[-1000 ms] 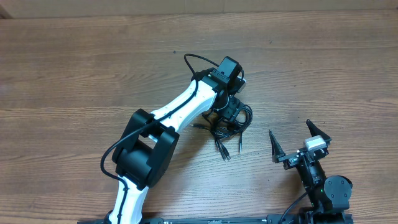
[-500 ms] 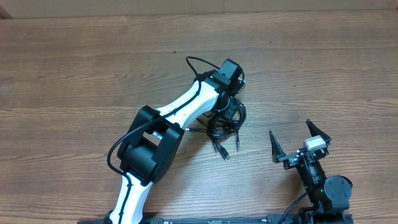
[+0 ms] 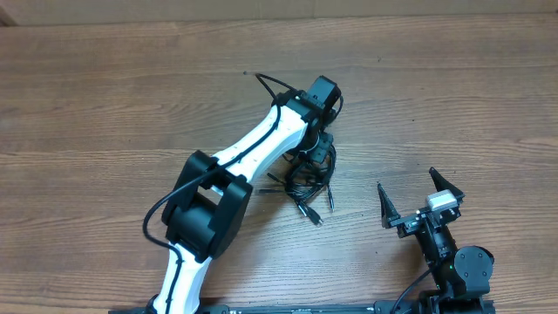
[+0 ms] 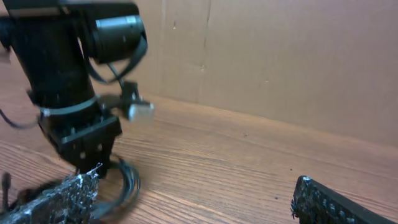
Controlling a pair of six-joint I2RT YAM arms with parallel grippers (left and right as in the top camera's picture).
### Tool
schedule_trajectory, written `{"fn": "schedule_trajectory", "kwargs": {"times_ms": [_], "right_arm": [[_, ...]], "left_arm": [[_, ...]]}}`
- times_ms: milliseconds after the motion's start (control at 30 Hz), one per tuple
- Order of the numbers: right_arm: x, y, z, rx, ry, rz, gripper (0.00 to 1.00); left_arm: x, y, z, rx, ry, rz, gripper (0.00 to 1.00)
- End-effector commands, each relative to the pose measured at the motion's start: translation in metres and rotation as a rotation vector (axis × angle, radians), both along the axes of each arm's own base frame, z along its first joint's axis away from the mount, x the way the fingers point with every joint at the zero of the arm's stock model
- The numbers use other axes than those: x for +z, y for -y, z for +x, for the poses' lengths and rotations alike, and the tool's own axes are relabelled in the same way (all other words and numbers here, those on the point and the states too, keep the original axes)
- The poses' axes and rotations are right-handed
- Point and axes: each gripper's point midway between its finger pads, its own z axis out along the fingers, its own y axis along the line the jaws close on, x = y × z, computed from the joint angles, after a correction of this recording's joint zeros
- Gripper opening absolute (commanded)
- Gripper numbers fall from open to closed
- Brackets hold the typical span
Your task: Untangle cables
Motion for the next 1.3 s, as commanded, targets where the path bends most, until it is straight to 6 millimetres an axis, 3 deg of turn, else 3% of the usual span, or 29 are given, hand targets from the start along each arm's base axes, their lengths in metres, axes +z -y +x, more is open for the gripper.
{"fn": "schedule_trajectory", "kwargs": {"times_ms": [0, 267, 433, 600, 767, 1033, 1167, 1267], "right_arm": [[0.000, 0.002, 0.000, -0.014, 0.007, 0.000, 1.00], [0.000, 0.002, 0.000, -0.014, 0.007, 0.000, 1.00], [0.000, 0.002, 0.000, -0.013, 0.007, 0.000, 1.00], [0.000, -0.001, 0.000, 0.004, 0.007, 0.000, 1.00], [0.006, -0.024, -0.009, 0.151, 0.011, 0.059, 1.00], [0.010, -0.051, -0.025, 0.322, -0.298, 0.711, 1.00], [0.020, -0.058, -0.032, 0.373, -0.368, 0.836, 1.00], [0.042, -0.063, -0.041, 0.425, -0.363, 0.859, 1.00]], "left_arm": [[0.080, -0.005, 0.023, 0.189, 0.153, -0.079, 0.04], [0.172, -0.016, 0.021, 0.359, 0.266, -0.256, 0.04], [0.206, -0.031, 0.019, 0.501, 0.281, -0.345, 0.04], [0.203, -0.049, 0.010, 0.777, 0.175, -0.370, 0.04], [0.189, -0.076, -0.001, 1.141, 0.027, -0.357, 0.04], [0.187, -0.090, 0.002, 1.203, 0.003, -0.354, 0.04], [0.187, -0.091, 0.003, 1.207, 0.004, -0.355, 0.04], [0.187, -0.092, 0.002, 1.206, 0.001, -0.351, 0.04]]}}
